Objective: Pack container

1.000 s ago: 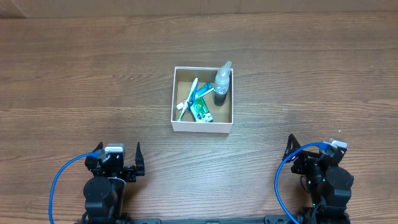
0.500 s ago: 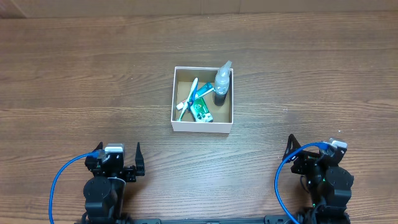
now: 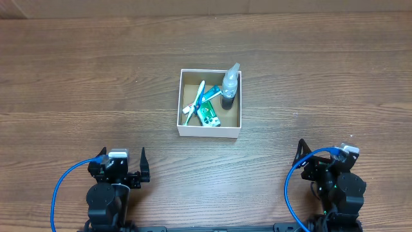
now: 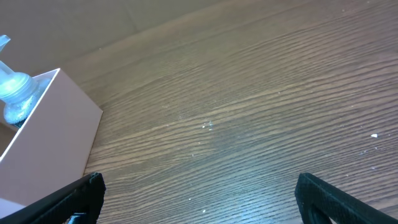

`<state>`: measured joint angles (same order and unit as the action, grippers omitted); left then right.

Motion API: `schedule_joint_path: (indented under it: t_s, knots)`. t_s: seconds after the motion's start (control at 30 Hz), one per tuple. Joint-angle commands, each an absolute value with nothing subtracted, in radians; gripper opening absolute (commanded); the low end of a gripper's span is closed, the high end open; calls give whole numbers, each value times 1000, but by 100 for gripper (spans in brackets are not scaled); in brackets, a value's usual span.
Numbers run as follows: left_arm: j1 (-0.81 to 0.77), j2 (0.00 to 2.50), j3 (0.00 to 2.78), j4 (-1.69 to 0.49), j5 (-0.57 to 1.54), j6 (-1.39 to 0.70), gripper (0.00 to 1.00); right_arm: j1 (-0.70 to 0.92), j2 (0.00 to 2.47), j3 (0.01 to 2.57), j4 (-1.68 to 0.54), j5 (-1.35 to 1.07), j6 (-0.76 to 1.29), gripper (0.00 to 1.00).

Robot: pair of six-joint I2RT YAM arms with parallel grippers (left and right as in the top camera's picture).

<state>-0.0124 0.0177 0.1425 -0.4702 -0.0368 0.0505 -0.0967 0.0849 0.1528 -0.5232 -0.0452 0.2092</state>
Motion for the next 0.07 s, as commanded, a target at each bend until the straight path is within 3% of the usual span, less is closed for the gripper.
schedule_joint_path:
  t_s: [0.0, 0.03]
  knots:
    - [-6, 5, 132, -466, -25, 30, 100, -97, 76, 144, -521, -46, 216, 100]
    - [-6, 5, 132, -466, -25, 30, 100, -97, 76, 144, -521, -46, 216, 100]
